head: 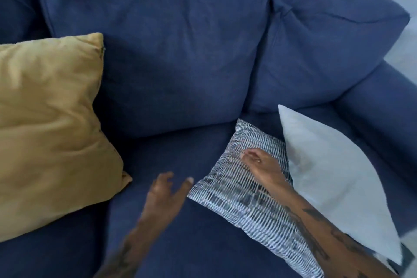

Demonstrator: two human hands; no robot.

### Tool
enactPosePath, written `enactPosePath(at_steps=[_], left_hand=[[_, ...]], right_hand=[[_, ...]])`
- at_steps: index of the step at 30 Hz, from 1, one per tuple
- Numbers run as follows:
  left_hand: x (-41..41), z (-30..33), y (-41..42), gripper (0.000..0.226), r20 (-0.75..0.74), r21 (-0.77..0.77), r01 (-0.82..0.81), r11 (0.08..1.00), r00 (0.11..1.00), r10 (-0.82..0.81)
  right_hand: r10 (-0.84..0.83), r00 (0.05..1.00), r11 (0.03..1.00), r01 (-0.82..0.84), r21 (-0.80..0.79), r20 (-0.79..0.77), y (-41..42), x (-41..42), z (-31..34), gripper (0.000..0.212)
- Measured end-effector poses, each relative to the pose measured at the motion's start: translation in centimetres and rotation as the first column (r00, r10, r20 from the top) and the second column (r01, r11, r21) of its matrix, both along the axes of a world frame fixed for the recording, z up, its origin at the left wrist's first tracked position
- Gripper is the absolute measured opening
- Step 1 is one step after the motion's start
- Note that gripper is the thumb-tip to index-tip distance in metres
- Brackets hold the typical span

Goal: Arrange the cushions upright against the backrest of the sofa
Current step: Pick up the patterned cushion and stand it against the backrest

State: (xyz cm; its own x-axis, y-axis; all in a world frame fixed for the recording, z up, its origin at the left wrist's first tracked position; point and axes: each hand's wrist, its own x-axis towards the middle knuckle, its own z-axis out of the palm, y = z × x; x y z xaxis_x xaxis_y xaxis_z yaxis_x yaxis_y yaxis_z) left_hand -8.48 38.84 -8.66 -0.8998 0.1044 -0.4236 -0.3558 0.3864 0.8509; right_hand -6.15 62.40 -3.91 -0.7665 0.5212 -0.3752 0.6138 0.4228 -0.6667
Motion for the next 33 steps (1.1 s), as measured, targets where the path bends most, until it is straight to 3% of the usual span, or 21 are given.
enactPosePath(at_steps=[1,2,3,5,11,14,16,19,22,24,26,29,33], left_hand=[[0.5,-1.8,2.1,0.091,0.149,0.027,0.086,0.996,0.985,-0.089],[0.5,-2.9,3.4,0.111,0.184,0.047,0.09,0.995,0.978,-0.097],[0.3,-4.4,4.4,0.117,0.209,0.046,0.063,0.997,0.975,-0.072],[-0.4,-7.2,5.2,0.103,0.344,0.035,-0.041,0.999,0.939,0.027],[0.0,-4.2,5.9,0.014,0.12,0.113,-0.133,0.985,0.986,0.119],[0.0,-1.1,4.1,0.011,-0.023,0.174,-0.049,0.984,0.998,0.054],[-0.5,0.7,1.5,0.002,-0.068,0.247,-0.03,0.969,0.997,0.048],[-2.4,2.9,-4.8,0.033,-0.126,0.287,-0.006,0.958,0.991,0.044],[-3.5,2.2,-10.3,0.058,-0.003,0.231,-0.069,0.971,0.997,0.071],[-2.8,0.5,-10.8,0.054,0.118,0.306,-0.193,0.932,0.979,0.164],[-0.7,-0.7,-9.5,0.047,0.243,0.314,-0.377,0.871,0.919,0.31],[3.1,-2.2,-6.7,0.073,0.438,0.273,-0.519,0.81,0.817,0.375],[5.1,-3.6,-2.8,0.044,0.539,0.279,-0.582,0.764,0.753,0.377]], right_hand=[[-0.007,1.0,1.0,0.007,-0.002,0.001,0.8,0.6,-0.5,0.038],[-0.006,1.0,1.0,0.006,0.005,-0.005,1.5,1.1,-1.1,0.038],[0.0,1.0,1.0,0.001,0.014,-0.012,2.1,1.5,-1.6,0.037],[0.021,1.0,1.0,-0.021,0.021,-0.021,2.9,1.9,-2.3,0.037],[0.106,0.994,0.981,-0.109,0.159,0.027,4.3,2.0,-3.0,0.039],[0.072,0.996,0.966,-0.085,0.246,0.061,5.7,0.6,-2.5,0.04],[0.034,0.997,0.977,-0.047,0.21,0.065,6.5,-0.5,-1.9,0.041],[0.045,0.988,0.994,-0.059,0.093,0.147,7.1,-2.8,-1.1,0.058],[0.116,0.968,0.993,-0.105,-0.058,0.223,6.6,-4.8,-1.7,0.078],[0.183,0.949,0.98,-0.154,-0.126,0.258,5.6,-5.5,-2.8,0.086],[0.231,0.932,0.971,-0.201,-0.133,0.278,4.4,-5.9,-4.3,0.088],[0.266,0.916,0.962,-0.233,-0.141,0.3,3.6,-6.1,-5.6,0.09],[0.236,0.933,0.964,-0.19,-0.185,0.271,3.8,-6.9,-5.3,0.085]])
